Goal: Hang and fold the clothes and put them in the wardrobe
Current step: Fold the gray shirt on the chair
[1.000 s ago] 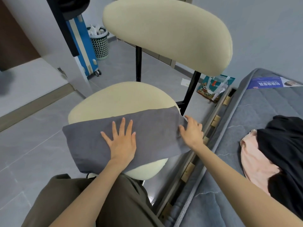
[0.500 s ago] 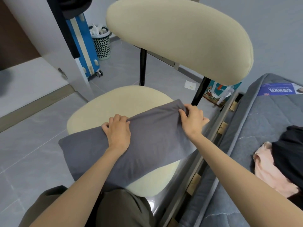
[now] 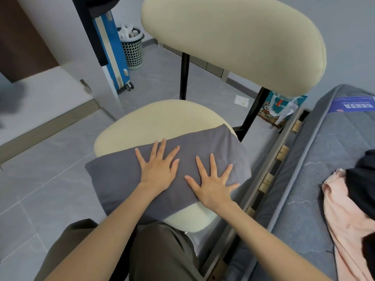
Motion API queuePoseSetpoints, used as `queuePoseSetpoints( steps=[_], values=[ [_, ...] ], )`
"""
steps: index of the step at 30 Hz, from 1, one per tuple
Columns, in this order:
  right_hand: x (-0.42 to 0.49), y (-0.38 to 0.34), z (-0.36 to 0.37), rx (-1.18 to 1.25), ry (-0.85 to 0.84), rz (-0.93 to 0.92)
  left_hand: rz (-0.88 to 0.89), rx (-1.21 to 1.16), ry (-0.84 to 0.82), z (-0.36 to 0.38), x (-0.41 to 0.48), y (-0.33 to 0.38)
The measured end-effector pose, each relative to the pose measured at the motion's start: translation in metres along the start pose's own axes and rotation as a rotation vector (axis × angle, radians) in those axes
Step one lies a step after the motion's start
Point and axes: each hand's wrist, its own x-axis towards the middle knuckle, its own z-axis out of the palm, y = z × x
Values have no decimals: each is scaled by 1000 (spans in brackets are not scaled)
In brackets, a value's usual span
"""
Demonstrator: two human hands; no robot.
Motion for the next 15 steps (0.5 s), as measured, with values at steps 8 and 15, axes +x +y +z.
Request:
queuePoseSetpoints(
  steps=[8, 15],
  values=[
    [21, 4, -11, -87, 55, -42, -50, 4, 124, -17, 18, -15],
    [29, -5, -23, -129, 51, -61, 4, -63, 42, -23, 37, -26]
  ],
)
